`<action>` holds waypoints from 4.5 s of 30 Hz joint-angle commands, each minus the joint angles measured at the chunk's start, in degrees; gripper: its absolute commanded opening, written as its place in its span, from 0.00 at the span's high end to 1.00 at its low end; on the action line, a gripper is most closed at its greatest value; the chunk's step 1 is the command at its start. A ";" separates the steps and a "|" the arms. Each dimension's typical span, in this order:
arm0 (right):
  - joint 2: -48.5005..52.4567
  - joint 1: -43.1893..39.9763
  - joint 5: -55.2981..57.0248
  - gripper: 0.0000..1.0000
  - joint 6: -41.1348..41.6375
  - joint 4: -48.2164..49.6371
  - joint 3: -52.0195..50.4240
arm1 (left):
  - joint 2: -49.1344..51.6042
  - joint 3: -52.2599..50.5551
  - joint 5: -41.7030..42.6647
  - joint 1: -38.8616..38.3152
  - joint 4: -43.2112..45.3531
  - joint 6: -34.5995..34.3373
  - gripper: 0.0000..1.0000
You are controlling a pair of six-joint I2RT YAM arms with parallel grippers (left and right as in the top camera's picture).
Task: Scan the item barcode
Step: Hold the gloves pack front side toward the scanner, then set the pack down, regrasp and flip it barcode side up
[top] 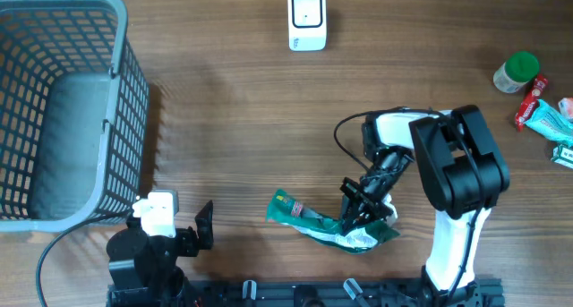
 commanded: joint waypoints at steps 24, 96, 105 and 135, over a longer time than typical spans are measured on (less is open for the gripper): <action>-1.57 8.59 26.82 0.00 -29.59 8.09 37.44 | -0.24 -0.26 0.09 -0.24 -0.04 -0.50 0.00; 1.68 15.93 20.81 0.95 -10.84 51.78 28.87 | -0.24 -0.26 0.09 -0.24 -0.04 -0.52 0.00; -11.41 16.24 -21.55 0.95 -36.11 69.42 28.79 | -0.24 -0.26 0.09 -0.24 -0.04 -0.50 0.00; -10.32 0.11 -8.96 0.00 -41.62 73.79 -3.34 | -0.24 -0.26 0.09 -0.24 -0.04 -0.50 0.00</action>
